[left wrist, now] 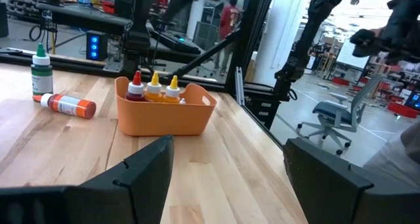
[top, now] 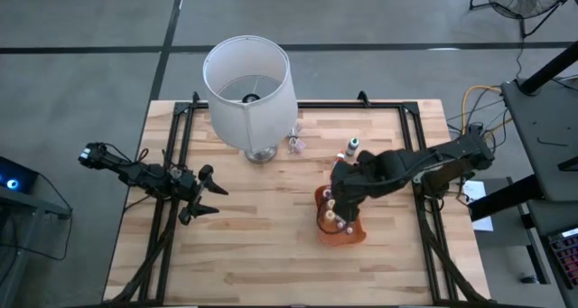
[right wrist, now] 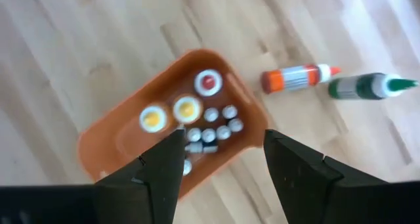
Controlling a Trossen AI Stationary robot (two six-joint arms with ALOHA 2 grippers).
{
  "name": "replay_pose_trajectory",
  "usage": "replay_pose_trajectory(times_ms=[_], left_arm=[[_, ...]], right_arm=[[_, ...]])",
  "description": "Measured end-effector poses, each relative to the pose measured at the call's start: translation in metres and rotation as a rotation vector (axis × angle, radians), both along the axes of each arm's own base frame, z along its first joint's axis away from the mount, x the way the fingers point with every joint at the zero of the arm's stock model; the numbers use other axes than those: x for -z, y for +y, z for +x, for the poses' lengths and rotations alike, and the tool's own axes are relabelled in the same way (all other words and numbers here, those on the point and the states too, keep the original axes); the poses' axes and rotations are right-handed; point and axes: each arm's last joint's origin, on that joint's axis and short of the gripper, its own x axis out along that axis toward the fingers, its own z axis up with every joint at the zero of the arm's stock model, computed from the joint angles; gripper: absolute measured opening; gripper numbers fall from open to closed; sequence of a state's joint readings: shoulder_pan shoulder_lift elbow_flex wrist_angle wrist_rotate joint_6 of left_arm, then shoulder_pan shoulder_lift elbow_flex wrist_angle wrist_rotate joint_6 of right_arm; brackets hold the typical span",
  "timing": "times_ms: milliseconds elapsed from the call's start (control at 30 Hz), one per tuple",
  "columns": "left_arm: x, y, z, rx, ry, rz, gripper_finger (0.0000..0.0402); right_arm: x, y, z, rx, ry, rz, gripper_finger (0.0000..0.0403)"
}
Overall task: Pick & Place food coloring
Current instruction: Put the big food coloring bottle into the orange bin
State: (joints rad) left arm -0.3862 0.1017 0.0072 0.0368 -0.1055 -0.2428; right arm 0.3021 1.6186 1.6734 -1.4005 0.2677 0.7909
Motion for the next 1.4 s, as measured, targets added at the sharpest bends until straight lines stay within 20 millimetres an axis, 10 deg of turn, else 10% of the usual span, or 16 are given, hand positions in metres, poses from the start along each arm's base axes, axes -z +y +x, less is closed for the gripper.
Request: replay_pose_trajectory(times_ms=[733,1400], left_arm=[[0.000,0.000,0.000,0.000,0.000,0.000,0.0258],[0.000,0.000,0.000,0.000,0.000,0.000,0.0258]], right_arm=[[-0.006,-0.143,-0.024,0.432,0.041,-0.139,0.0348],[0.097,-0.202,-0.028,0.566,0.088,-0.039,0.0343]])
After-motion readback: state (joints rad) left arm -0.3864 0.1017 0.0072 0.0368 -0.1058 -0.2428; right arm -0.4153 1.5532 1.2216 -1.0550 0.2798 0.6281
